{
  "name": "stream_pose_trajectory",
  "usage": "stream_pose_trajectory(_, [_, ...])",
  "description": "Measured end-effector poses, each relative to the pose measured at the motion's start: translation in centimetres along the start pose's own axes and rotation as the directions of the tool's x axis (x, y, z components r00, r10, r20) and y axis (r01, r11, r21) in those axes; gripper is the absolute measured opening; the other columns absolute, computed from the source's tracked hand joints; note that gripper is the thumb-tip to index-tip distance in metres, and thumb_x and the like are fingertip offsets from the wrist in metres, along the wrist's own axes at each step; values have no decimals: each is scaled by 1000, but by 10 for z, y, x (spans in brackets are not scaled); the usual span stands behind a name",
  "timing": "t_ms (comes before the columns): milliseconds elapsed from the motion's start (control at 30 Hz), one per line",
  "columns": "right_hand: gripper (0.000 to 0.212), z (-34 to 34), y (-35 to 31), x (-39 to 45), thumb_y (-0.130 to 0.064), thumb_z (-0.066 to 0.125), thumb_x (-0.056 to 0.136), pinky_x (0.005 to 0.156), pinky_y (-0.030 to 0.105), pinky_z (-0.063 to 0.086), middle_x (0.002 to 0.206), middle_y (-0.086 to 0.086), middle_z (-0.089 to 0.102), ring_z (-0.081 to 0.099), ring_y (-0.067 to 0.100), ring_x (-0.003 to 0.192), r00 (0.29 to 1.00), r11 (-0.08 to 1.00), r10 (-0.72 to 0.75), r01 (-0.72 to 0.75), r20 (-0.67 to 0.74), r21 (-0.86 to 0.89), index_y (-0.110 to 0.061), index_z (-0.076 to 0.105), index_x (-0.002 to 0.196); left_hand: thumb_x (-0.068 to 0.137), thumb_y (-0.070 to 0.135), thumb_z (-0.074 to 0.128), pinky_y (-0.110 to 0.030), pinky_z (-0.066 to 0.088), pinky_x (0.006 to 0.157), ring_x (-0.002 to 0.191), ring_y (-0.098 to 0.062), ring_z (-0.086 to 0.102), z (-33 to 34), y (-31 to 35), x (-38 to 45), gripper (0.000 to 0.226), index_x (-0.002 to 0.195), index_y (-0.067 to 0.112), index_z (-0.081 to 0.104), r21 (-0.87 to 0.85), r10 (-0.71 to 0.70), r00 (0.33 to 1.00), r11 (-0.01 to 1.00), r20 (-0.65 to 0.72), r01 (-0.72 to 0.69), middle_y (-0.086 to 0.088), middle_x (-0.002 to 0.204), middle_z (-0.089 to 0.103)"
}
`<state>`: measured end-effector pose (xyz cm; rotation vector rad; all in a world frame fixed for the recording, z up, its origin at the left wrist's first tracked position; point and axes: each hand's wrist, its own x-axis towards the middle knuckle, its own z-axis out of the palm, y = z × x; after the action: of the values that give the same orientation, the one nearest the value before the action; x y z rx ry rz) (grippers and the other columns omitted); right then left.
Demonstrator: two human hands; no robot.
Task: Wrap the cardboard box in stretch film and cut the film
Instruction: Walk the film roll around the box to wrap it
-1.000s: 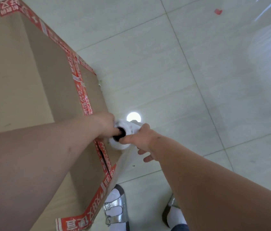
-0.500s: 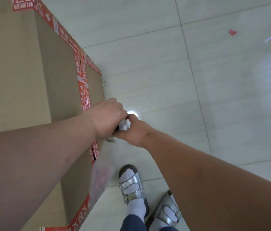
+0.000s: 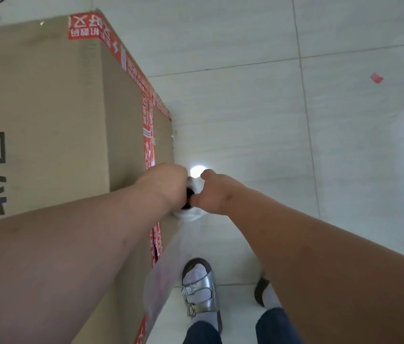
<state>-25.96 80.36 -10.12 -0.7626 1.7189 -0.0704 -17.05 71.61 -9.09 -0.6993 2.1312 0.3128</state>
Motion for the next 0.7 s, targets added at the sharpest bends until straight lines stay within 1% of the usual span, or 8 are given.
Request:
stream_pose_trajectory(100, [57,-15,-3,9,-35,57,89,85,34,45,124,13,54,56,33,113,1000,1000,-17,16,26,8,-9,35,135,81,19,54,-29,39,61,68,-22,47,-22,5,3,7,77,18,47,84,158,974,986,-160,-146,4,66,44])
stream_pose_trajectory(200, [45,-24,-3,15,-31,50,91,81,35,44,112,6,51,56,32,109,998,998,-63,63,-5,16,-11,37,129,83,21,52,-33,42,71,82,-22,46,-30,-2,7,7,86,20,47,84,224,935,974,-276,-208,1,79,49])
stream_pose_trajectory(300, [49,-28,-3,21,-31,51,89,76,35,44,102,5,55,58,29,95,998,998,-22,26,-63,64,-14,32,131,86,25,51,-37,46,79,96,-25,49,-19,-8,12,19,103,17,50,-158,-20,964,987,-264,-23,-3,96,53])
stream_pose_trajectory(367, [61,-33,-7,27,-32,53,89,74,34,42,102,5,54,55,29,91,999,997,16,-12,-44,82,-14,25,140,86,30,52,-33,45,70,87,-25,52,-16,-7,16,21,101,17,45,-379,-249,965,903,-76,203,-2,92,53])
stream_pose_trajectory(433, [64,-40,-10,32,-36,53,89,73,34,41,101,4,50,53,28,91,1000,1000,5,-5,-21,-1,-14,26,142,89,36,55,-30,41,66,81,-25,54,-18,-6,20,23,97,15,48,-417,-322,943,848,82,326,-3,85,53])
stream_pose_trajectory(500, [60,-47,-11,35,-42,54,87,72,34,42,105,4,53,55,28,94,998,994,-38,33,-49,-101,-16,32,136,91,32,54,-28,40,66,80,-25,55,-23,-8,22,23,96,10,58,-374,-331,939,862,97,343,-5,84,57])
stream_pose_trajectory(600, [59,-52,-20,43,-39,56,88,73,34,43,116,8,57,58,32,103,992,984,-114,107,-44,-142,-19,31,138,88,19,53,-29,43,66,83,-27,61,-33,-15,29,13,93,10,61,-359,-336,942,881,-18,307,-8,88,65])
stream_pose_trajectory(700, [56,-61,-34,55,-30,58,84,75,34,48,112,4,54,63,33,102,993,990,-112,113,22,-84,-18,34,133,77,16,56,-27,37,60,71,-25,55,-54,-19,38,7,83,17,53,-268,-230,965,944,-123,191,2,67,49])
